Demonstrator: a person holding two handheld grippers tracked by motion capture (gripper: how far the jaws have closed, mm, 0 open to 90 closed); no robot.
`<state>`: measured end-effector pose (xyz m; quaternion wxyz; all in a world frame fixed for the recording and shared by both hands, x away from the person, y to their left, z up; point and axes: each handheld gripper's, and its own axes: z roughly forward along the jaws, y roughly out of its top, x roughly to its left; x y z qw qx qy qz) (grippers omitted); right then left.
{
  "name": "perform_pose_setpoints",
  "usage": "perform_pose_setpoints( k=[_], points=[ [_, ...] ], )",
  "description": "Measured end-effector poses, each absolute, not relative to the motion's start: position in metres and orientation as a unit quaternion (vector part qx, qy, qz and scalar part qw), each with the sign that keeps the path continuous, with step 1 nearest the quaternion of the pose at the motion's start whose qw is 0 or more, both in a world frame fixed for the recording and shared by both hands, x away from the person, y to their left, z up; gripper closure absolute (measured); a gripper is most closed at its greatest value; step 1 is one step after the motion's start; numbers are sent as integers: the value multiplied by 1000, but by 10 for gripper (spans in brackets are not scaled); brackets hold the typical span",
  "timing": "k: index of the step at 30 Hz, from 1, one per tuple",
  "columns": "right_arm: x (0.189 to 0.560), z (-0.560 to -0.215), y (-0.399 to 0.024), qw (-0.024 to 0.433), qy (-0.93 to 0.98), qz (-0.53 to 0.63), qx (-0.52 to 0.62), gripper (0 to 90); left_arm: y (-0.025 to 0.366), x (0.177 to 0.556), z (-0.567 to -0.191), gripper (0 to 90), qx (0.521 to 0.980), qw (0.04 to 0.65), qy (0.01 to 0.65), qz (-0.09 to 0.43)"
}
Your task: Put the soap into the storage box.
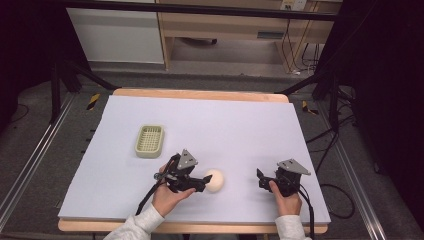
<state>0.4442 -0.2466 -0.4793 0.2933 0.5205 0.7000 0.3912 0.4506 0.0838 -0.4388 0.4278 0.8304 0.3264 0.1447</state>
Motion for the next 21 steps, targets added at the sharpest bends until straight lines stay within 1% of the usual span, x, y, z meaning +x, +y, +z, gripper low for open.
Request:
perform_pose_setpoints(
  k=[12,21],
  points=[
    [444,-479,-247,295,699,391,521,48,68,450,-440,205,836,427,316,135],
    [444,-479,-247,294,698,391,522,48,60,452,-446,177,844,413,318,129]
  ],
)
